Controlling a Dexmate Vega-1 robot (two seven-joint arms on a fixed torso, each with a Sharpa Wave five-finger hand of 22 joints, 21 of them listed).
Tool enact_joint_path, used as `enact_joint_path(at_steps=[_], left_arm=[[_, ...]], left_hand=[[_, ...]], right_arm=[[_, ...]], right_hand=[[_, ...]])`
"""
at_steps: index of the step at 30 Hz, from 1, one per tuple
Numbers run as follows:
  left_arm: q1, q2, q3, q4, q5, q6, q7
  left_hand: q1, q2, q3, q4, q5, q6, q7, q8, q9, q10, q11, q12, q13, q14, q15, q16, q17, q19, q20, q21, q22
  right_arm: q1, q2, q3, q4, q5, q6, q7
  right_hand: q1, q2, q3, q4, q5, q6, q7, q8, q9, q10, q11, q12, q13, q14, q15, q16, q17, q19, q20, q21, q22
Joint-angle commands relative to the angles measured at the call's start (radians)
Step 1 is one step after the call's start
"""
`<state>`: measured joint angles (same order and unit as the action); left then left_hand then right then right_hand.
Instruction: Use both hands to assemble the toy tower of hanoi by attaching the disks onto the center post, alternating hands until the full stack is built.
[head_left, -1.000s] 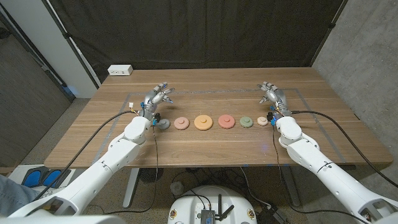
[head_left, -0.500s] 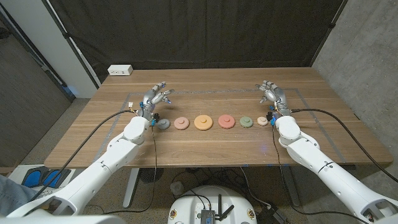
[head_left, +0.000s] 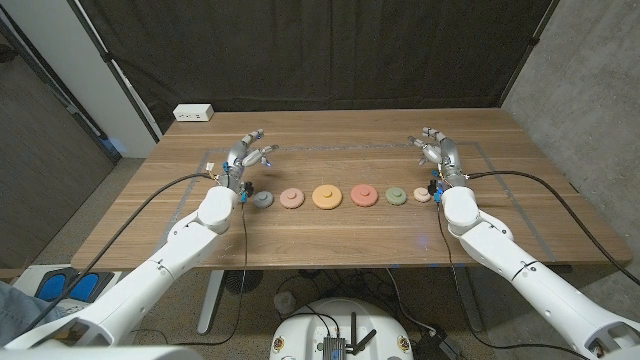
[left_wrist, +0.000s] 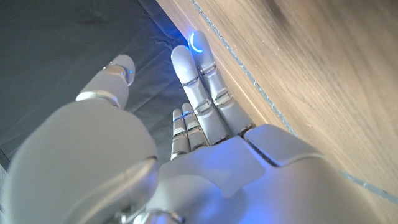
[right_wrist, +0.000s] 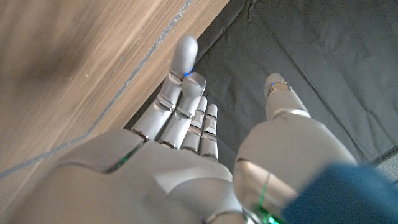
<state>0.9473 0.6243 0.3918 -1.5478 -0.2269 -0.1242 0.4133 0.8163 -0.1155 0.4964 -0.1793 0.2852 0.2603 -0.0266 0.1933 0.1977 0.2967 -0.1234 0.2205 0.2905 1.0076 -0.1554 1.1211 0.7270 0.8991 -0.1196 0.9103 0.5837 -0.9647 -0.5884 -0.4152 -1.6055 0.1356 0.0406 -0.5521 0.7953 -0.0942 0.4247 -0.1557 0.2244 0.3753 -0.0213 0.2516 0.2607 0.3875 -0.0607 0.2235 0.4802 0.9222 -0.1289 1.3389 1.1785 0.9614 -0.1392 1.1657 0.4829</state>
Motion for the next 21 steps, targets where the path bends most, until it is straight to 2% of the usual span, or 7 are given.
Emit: enact_joint_path(at_steps=[1, 11, 16, 21], left_arm=[[0.016, 0.032, 0.014, -0.069, 0.134, 0.083, 0.094], [0.027, 0.044, 0.021, -0.100, 0.208, 0.132, 0.135], [0.032, 0.048, 0.020, -0.106, 0.218, 0.133, 0.133], [0.037, 0.055, 0.028, -0.130, 0.272, 0.173, 0.165]], left_hand=[[0.014, 0.002, -0.007, 0.002, 0.005, 0.012, 0.000, 0.008, 0.003, 0.005, 0.000, 0.008, 0.003, 0.013, -0.063, 0.009, 0.000, 0.012, -0.094, 0.007, 0.002], [0.022, 0.003, -0.017, 0.005, 0.007, 0.020, -0.002, 0.011, 0.003, 0.012, -0.002, 0.011, 0.004, 0.014, -0.063, 0.013, -0.008, 0.013, -0.094, 0.013, 0.001], [0.024, 0.003, -0.021, 0.006, 0.007, 0.021, -0.002, 0.011, 0.003, 0.013, -0.004, 0.011, 0.005, 0.016, -0.063, 0.016, -0.010, 0.012, -0.094, 0.016, 0.000], [0.026, 0.004, -0.025, 0.007, 0.008, 0.022, -0.004, 0.011, 0.003, 0.013, -0.004, 0.011, 0.006, 0.016, -0.063, 0.017, -0.013, 0.011, -0.093, 0.017, 0.000]], right_arm=[[-0.010, -0.029, -0.022, -0.056, -0.133, -0.072, -0.061], [-0.004, -0.043, -0.040, -0.079, -0.214, -0.119, -0.076], [-0.004, -0.059, -0.051, -0.102, -0.253, -0.154, -0.070], [-0.009, -0.062, -0.059, -0.119, -0.296, -0.179, -0.089]], right_hand=[[0.004, 0.003, -0.003, -0.002, -0.006, -0.004, -0.001, -0.001, 0.002, -0.007, 0.001, -0.001, 0.004, 0.004, -0.089, -0.001, 0.001, 0.005, -0.075, 0.010, 0.002], [0.025, 0.014, -0.006, -0.002, -0.005, -0.005, -0.001, -0.006, 0.000, -0.002, -0.005, 0.000, 0.020, 0.010, -0.089, -0.003, 0.000, -0.002, -0.074, 0.026, -0.003], [0.029, 0.019, -0.006, -0.001, -0.003, -0.012, -0.002, -0.010, -0.001, -0.007, -0.003, -0.002, 0.025, 0.018, -0.089, 0.004, 0.009, -0.006, -0.074, 0.031, -0.005], [0.022, 0.029, -0.008, 0.006, -0.002, -0.022, -0.004, -0.014, -0.002, -0.014, 0.004, -0.005, 0.029, 0.003, -0.089, -0.014, -0.002, -0.017, -0.074, 0.032, -0.010]])
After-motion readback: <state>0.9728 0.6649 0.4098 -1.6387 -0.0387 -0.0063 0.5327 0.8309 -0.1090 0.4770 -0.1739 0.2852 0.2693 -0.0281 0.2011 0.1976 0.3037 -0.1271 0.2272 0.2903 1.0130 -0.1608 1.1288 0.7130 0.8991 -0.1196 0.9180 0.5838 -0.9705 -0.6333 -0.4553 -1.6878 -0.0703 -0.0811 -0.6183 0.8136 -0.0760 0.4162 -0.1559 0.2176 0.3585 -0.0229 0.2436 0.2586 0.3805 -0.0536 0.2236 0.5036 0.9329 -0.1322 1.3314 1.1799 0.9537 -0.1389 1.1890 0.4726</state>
